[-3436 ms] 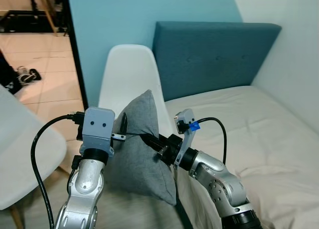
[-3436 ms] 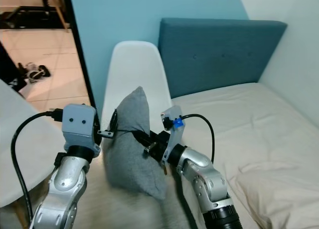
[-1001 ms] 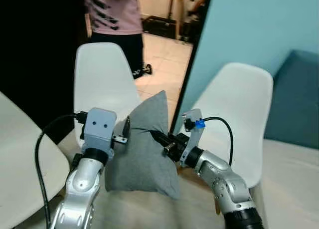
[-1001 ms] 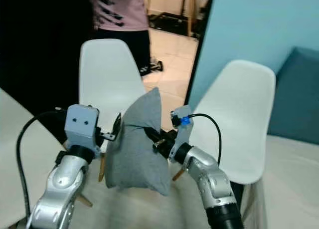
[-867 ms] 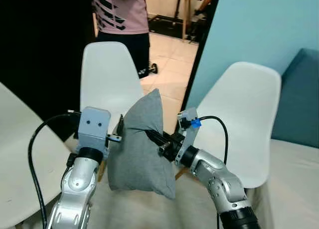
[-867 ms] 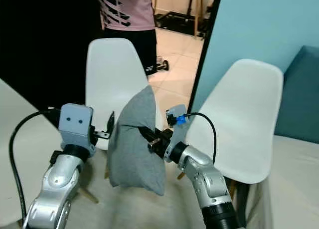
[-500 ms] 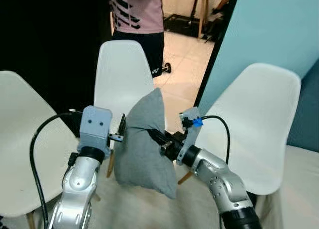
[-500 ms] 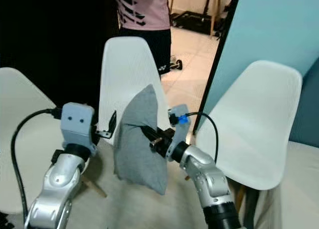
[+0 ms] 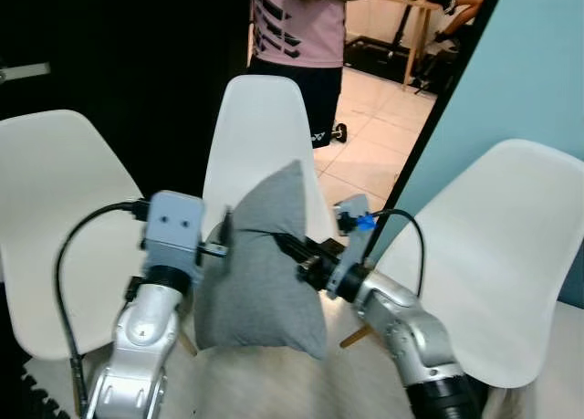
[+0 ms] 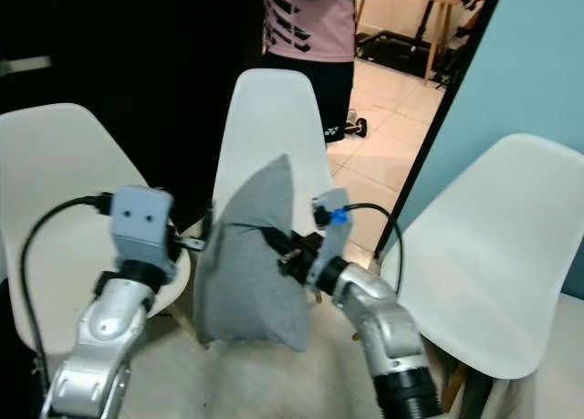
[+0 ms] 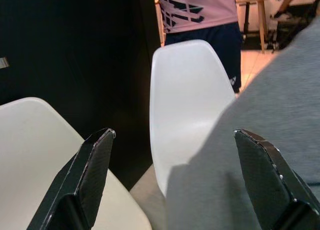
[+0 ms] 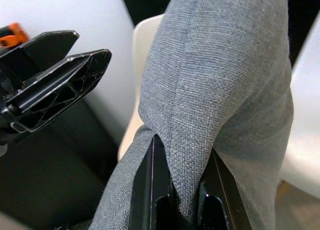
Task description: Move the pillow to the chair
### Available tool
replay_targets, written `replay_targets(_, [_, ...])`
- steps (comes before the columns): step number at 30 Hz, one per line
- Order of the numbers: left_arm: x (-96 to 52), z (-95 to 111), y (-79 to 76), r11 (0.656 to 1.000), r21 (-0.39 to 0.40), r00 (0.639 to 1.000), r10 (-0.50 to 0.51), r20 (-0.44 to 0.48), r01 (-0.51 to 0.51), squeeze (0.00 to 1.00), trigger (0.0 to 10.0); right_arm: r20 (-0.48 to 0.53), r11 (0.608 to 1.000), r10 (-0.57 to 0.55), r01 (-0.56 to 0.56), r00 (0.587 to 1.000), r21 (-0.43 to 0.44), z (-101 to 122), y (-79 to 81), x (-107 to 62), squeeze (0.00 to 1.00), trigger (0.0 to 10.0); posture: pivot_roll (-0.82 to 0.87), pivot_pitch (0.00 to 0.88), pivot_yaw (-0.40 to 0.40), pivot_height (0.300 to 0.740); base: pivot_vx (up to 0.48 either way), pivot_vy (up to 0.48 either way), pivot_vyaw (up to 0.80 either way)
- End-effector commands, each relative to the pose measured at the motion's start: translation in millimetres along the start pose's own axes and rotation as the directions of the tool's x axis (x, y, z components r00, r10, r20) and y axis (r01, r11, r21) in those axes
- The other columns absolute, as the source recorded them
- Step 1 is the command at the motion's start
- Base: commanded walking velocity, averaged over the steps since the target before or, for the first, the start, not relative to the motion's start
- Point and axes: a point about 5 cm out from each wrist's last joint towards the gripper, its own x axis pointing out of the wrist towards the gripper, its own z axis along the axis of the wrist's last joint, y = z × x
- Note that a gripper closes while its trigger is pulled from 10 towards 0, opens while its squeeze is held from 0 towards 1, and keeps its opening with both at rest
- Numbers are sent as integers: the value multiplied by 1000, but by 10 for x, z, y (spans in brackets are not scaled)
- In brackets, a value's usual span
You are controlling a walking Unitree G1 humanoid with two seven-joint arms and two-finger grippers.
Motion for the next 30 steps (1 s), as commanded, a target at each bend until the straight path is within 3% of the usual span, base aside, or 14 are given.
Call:
replay_targets(1, [-7, -20, -39, 1000, -2, 1000, -19, -16, 19, 0, 10000, 76, 999, 23, -20, 997, -42, 153, 15, -7, 0, 10000, 107, 0, -110, 740, 0, 0, 575])
replay_targets(14, [-3, -24, -42, 999, 40, 999, -23, -26, 24, 0, 10000, 77, 998, 42, -39, 996, -40, 150, 37, 5, 0, 10000, 115, 0, -107, 740, 0, 0, 575])
replay_targets(30, [-3, -15, -15, 1000, 16, 1000, -1, -15, 1, 0, 10000, 76, 998, 51, -48, 996, -41, 148, 51, 13, 0, 10000, 111, 0, -105, 740, 0, 0, 569])
